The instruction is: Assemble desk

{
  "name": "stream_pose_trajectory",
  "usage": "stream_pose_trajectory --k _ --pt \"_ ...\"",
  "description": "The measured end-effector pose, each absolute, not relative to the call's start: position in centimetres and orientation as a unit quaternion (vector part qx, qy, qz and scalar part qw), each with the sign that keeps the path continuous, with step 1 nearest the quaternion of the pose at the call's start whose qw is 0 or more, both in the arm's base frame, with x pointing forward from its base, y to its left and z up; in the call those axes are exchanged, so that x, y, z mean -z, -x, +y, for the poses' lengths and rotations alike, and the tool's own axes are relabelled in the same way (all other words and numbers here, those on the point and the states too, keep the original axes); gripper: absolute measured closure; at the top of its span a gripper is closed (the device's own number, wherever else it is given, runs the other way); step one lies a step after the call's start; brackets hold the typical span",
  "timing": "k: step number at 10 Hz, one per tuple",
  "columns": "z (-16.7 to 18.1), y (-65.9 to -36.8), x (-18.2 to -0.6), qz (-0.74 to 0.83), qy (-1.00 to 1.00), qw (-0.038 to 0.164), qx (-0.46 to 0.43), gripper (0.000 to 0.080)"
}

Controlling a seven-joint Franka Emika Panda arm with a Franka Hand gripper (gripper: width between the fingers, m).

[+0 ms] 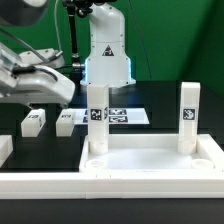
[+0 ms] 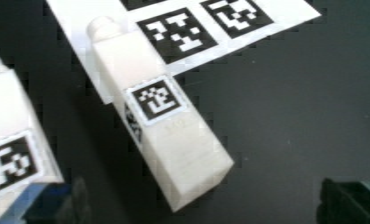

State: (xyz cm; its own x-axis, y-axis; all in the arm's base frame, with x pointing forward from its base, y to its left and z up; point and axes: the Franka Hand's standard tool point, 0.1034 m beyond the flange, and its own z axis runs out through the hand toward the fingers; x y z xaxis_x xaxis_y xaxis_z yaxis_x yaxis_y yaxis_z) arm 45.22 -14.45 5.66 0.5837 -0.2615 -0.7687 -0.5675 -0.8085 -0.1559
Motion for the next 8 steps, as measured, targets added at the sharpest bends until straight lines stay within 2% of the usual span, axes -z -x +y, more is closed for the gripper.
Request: stream_pose_trajectory --k 5,8 --pt "-13.0 -44.5 -3.3 0.231 0.863 0.196 -0.405 0.0151" --pt "-12.5 -44.0 -2.5 0.229 0.858 0.197 -0.415 0.0151"
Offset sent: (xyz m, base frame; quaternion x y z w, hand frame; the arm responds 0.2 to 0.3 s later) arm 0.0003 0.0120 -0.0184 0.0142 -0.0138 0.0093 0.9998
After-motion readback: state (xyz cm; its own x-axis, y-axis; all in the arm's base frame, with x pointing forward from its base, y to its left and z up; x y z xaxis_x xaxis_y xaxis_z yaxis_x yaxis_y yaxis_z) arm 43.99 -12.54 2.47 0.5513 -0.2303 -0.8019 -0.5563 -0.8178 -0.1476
